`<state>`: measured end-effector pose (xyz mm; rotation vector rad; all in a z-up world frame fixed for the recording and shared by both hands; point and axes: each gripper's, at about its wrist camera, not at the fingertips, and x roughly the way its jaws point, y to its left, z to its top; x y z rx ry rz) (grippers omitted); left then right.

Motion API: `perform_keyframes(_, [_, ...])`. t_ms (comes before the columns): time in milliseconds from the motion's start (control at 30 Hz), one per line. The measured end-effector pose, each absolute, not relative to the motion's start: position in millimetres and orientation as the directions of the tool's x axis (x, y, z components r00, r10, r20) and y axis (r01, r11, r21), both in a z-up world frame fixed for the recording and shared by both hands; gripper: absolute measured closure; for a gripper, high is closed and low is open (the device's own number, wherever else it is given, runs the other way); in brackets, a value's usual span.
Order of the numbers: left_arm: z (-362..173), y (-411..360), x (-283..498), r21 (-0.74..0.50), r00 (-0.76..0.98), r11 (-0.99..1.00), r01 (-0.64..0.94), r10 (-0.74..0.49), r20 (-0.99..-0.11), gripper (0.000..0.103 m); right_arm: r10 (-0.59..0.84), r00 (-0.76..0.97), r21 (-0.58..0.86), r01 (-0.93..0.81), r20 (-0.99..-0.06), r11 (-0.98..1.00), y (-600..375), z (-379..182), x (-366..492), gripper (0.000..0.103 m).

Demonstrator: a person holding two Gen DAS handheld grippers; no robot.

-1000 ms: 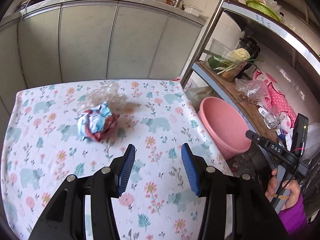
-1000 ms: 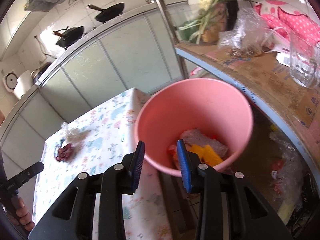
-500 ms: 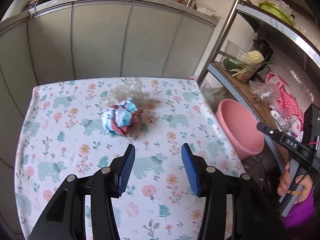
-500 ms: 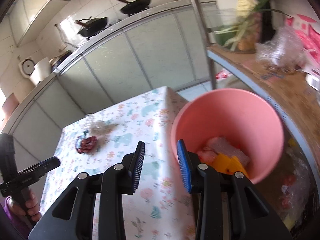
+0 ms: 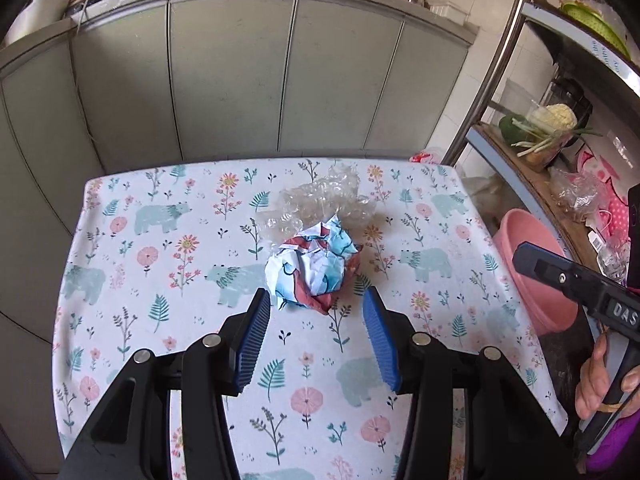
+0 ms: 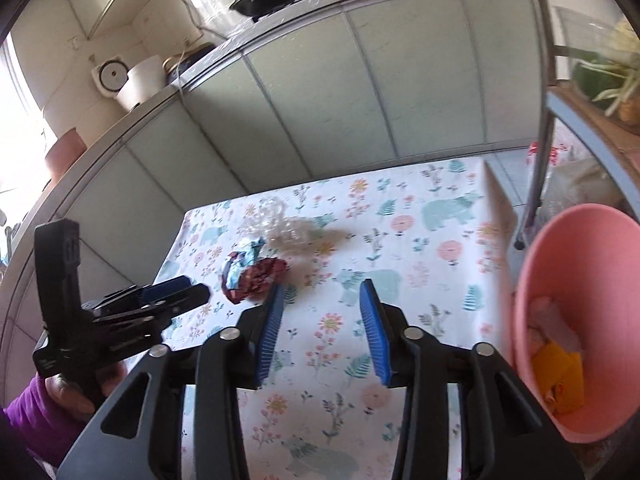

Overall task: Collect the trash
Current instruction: 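Grasp the crumpled blue paper with the left tool while the right tool grasps the bubble wrap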

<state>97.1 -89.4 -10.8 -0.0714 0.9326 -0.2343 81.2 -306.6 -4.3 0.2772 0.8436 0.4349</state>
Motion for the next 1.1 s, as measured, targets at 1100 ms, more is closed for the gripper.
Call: perform_keyframes(1100, [-42,-99,140,-0.151,0.555,0.964,0.218,-0.250,-0.793,0.050,0.589,0.387,0.479,-0.349,-0.709,0.805,-218,-48,219,0.055])
